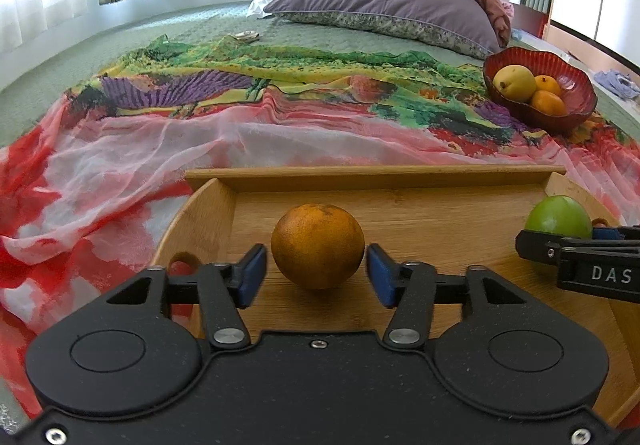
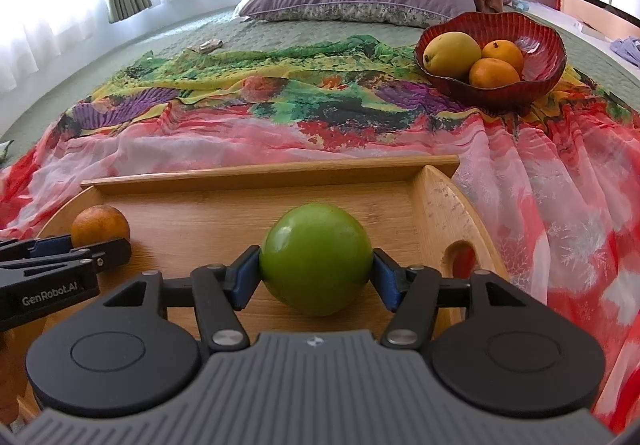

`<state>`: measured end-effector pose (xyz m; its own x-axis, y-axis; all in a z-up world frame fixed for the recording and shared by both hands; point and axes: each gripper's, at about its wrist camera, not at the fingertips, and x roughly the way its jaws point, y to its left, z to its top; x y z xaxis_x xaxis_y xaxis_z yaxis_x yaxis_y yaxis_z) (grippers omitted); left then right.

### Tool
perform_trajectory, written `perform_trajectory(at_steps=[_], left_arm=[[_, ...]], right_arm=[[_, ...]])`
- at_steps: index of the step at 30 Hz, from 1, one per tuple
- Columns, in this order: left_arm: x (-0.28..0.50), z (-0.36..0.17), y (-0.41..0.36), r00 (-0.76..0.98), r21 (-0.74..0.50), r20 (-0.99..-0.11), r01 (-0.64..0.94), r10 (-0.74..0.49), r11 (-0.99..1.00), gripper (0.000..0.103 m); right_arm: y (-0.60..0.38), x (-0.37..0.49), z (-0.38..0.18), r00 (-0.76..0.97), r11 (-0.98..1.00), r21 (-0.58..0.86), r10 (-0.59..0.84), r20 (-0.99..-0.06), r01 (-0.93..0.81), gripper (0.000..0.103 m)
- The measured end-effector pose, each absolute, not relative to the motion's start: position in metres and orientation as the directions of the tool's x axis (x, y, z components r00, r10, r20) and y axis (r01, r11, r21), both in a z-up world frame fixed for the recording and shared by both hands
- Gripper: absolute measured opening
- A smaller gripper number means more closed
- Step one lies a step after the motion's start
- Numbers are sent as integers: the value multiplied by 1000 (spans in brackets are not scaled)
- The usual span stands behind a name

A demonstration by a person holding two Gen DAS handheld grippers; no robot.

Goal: Organize fruits
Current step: 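Lower and release the orange onto the tray while the right gripper releases the apple, then withdraw both open grippers from the tray back toward the loose fruit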

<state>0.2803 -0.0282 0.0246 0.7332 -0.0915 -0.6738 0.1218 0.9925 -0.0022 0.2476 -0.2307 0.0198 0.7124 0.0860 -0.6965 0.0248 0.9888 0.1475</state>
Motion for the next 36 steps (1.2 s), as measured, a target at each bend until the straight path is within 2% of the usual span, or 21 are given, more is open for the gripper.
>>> perform_trajectory(at_steps=[9, 14, 17, 36], left_arm=[[266, 30, -25, 745, 33, -662, 136, -80, 990, 84], [254, 34, -21, 742, 9, -663, 138, -98, 990, 90], [244, 38, -19, 752, 7, -651, 140, -102, 990, 98], [167, 52, -10, 784, 38, -606, 196, -134, 980, 102]], right_arm=[[-227, 236, 25, 708, 992, 129, 101, -699, -13, 84], [-224, 224, 25, 709, 993, 110, 104, -698, -37, 87], [-223, 216, 28, 714, 993, 108, 113, -691, -53, 89], [-210, 146, 42, 761, 981, 108, 194, -619, -161, 94]])
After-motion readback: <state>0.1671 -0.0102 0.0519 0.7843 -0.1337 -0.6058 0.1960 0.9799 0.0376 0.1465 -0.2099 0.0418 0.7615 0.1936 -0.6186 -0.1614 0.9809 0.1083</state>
